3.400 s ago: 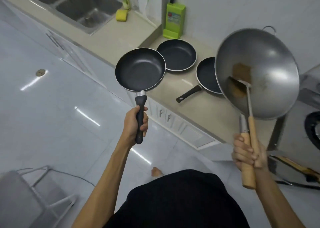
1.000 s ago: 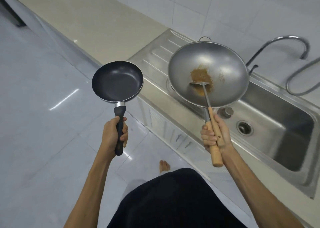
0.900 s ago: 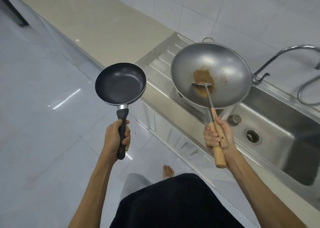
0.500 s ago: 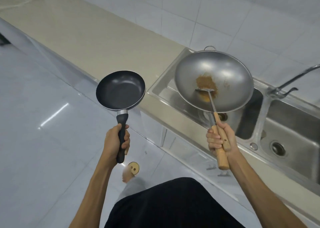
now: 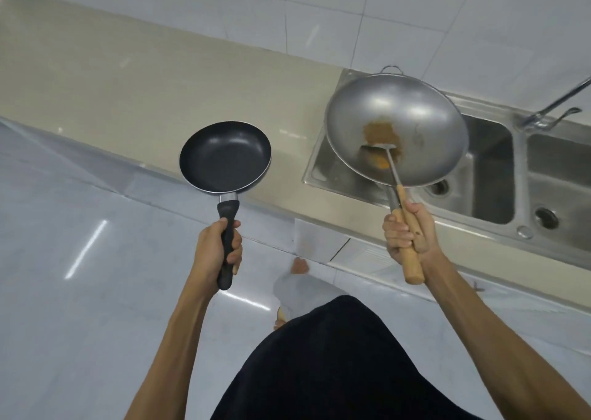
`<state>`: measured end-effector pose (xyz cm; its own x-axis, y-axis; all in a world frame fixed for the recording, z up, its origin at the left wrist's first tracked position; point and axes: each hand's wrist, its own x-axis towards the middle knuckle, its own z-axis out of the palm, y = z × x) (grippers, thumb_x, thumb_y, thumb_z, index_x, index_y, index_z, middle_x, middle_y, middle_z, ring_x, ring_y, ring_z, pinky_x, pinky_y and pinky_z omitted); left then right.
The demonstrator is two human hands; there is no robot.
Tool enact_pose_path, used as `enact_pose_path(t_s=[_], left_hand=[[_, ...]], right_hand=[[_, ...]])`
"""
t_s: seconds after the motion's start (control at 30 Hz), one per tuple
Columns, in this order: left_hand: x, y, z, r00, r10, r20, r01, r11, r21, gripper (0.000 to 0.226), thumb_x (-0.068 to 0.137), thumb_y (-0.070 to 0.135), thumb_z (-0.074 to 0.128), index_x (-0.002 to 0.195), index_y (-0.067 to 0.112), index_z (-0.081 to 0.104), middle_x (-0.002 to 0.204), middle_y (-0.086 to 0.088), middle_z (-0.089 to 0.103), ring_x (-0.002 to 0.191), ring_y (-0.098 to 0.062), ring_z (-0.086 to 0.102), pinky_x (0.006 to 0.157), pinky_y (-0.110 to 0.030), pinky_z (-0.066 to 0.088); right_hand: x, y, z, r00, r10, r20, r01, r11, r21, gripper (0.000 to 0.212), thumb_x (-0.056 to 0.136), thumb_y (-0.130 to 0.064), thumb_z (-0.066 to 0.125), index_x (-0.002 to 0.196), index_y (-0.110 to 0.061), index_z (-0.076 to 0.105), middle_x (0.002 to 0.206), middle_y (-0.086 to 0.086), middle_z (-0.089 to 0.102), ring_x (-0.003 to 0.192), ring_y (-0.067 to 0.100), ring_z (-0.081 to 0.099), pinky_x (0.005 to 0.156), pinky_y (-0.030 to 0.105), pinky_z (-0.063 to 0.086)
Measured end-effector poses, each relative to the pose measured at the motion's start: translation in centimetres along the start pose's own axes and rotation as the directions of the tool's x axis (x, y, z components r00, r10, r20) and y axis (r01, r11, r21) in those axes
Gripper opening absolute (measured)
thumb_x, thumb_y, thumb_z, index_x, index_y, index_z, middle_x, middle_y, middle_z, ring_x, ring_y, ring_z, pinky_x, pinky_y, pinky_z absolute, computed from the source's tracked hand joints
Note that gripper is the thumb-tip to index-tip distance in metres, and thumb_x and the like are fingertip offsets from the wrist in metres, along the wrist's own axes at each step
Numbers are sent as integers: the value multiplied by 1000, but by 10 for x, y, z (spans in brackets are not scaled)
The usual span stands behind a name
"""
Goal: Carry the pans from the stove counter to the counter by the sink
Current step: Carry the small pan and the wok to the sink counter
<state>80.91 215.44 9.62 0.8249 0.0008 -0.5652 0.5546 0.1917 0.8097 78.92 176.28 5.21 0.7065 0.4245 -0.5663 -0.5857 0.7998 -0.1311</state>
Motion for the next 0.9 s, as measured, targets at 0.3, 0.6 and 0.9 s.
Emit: enact_pose_path(t_s=[0.3, 0.6, 0.9], left_hand=[[104, 62, 0, 995, -27, 99, 16, 994, 105, 30, 102, 26, 35, 101, 5, 56, 55, -1, 46, 34, -13, 33, 31, -22, 34], [222, 125, 28, 978, -61, 197, 21, 980, 197, 30, 102, 27, 35, 98, 6, 57, 53, 1, 44, 34, -12, 33, 31, -21, 34], [299, 137, 40, 960, -173, 221, 114, 960, 256, 29, 104, 26, 34, 93, 7, 55, 50, 3, 44, 32, -10, 34, 30, -19, 32]], right_hand=[[71, -29, 30, 995, -56, -82, 64, 993, 101, 33, 79, -44, 54, 70, -13, 45, 43, -4, 44, 31, 5, 41, 29, 16, 34], [112, -43, 44, 989, -121, -85, 134, 975, 176, 43, 85, -47, 46, 67, -9, 55, 43, -4, 46, 29, 6, 42, 30, 15, 30], [133, -29, 48, 985, -170, -31, 173, 965, 196, 38, 85, -43, 51, 75, -6, 56, 46, -2, 48, 31, 7, 43, 29, 18, 37]])
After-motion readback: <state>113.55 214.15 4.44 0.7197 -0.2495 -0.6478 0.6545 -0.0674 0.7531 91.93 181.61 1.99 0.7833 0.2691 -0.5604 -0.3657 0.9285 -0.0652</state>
